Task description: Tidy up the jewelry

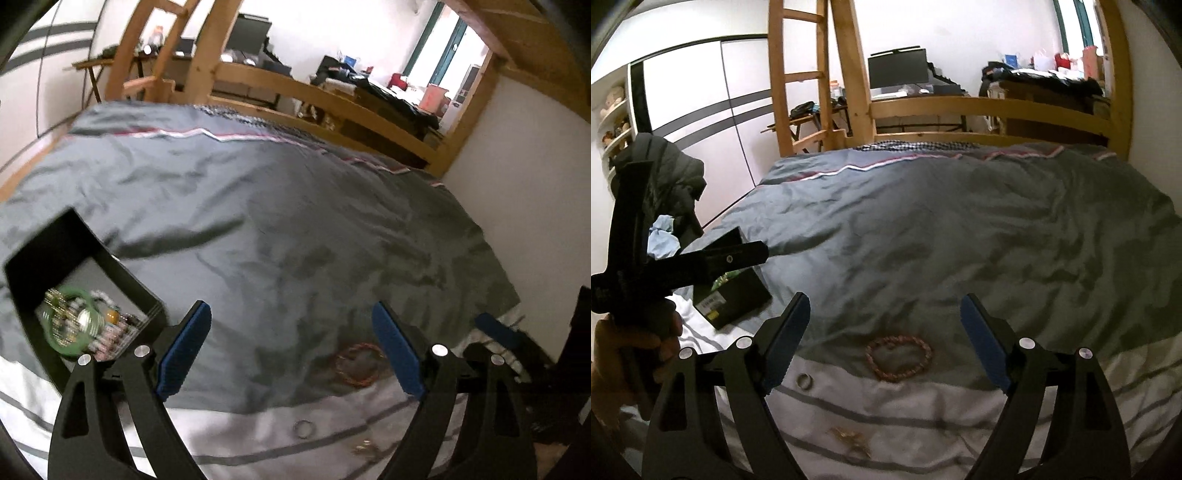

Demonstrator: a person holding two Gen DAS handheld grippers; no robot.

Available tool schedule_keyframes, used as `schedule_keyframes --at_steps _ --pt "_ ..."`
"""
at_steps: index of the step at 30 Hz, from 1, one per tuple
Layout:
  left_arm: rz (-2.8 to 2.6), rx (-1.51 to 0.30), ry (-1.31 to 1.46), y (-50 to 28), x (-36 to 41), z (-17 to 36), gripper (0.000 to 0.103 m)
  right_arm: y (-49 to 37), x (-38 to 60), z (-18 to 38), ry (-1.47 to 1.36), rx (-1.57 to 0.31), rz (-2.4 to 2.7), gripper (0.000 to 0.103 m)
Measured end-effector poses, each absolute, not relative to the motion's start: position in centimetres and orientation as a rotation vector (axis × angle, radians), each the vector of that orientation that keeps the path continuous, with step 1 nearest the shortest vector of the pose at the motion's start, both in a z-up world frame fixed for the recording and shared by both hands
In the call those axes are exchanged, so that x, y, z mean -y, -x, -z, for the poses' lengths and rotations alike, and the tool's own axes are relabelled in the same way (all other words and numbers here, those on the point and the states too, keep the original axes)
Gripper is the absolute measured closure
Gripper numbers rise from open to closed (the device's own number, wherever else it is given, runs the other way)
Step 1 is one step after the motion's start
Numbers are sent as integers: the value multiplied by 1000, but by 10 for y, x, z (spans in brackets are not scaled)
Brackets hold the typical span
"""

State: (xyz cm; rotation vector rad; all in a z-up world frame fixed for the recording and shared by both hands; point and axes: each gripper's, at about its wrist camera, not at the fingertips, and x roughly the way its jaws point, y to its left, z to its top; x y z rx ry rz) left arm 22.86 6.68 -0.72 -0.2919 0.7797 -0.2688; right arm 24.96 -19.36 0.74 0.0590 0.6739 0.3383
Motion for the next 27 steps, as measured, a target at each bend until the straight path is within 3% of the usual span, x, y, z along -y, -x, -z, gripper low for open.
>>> schedule_keyframes --at_steps 17,20,22,24,27 --pt "281 -1004 -20 -209 -18 73 18 -266 212 75 -56 -772 -473 20" --pt "316 -1056 -49 -211 -9 86 32 -273 198 85 -11 -774 -512 21" --pt "332 -1094 -60 -212 -5 95 50 -277 191 92 20 -778 -510 21" --pt "334 -1145 -55 -214 -5 107 61 -283 184 103 54 -796 -516 22" --pt "326 -1161 -58 -215 -5 112 66 -290 177 114 88 -820 -510 26"
